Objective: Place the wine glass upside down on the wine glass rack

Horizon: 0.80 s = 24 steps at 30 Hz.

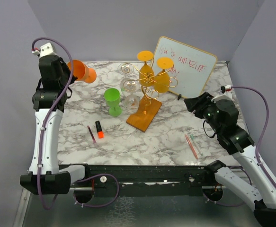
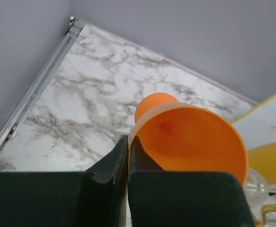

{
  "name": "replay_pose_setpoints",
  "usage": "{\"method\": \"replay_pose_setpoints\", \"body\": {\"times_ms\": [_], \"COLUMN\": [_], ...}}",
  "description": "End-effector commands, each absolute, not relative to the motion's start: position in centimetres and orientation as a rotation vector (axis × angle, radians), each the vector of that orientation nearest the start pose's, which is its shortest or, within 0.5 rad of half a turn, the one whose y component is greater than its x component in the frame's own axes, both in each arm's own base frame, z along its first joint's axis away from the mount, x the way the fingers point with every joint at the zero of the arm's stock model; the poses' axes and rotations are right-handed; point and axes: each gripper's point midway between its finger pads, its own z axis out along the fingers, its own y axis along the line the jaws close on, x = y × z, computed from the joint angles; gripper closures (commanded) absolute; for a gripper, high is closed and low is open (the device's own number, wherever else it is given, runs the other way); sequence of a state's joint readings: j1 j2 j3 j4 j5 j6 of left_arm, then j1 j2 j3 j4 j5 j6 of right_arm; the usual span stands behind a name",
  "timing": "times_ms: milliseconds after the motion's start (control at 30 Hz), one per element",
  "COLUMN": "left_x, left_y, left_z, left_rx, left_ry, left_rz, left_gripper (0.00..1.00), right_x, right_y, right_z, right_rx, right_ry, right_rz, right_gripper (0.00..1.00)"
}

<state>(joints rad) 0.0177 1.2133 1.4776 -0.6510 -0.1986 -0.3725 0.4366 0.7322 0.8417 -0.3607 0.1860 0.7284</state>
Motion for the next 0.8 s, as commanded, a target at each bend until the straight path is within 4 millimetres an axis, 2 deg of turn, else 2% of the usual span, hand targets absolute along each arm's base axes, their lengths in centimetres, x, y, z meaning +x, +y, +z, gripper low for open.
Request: {"method": "replay_pose_setpoints", "body": {"times_ms": [0,67,133,267,433,567,733,767], "left_x": [35.2,34.4,33.6,32.5,29.9,28.4,28.8,28.6], "left_y": [-0.6,-2.2,-4.0,-7.9,-12.0,-13.8,-14.7,-15.7], "left_z": [41.6,44.4,46.4,49.2,52.3,53.7,54.2,54.2], "left_rx": [-0.430,-0.379,-0.307,-0.153,0.028,0.098,0.087,0.096], "left_ry": [1.737,1.666,1.632,1.608,1.514,1.454,1.421,1.420], "left_rz": [-0.280,-0.388,-0.494,-0.712,-0.991,-1.157,-1.265,-1.289], "left_gripper": [1.00,1.00,1.00,1.00,1.00,1.00,1.00,1.00], "right_x": [27.0,26.9,26.6,24.9,23.2,22.3,22.0,22.0], "right_y": [11.7,12.0,13.2,16.5,18.7,19.7,20.2,20.3], "right_z": [28.7,29.2,30.3,32.9,34.5,35.9,38.1,38.6], "right_rx": [0.452,0.421,0.313,0.020,-0.162,-0.218,-0.195,-0.186], "right_ry": [1.798,1.783,1.763,1.703,1.629,1.562,1.476,1.460], "right_rz": [0.665,0.688,0.733,0.874,0.993,1.073,1.163,1.185], "right_gripper": [0.45,0.45,0.44,0.41,0.34,0.29,0.24,0.24]}}
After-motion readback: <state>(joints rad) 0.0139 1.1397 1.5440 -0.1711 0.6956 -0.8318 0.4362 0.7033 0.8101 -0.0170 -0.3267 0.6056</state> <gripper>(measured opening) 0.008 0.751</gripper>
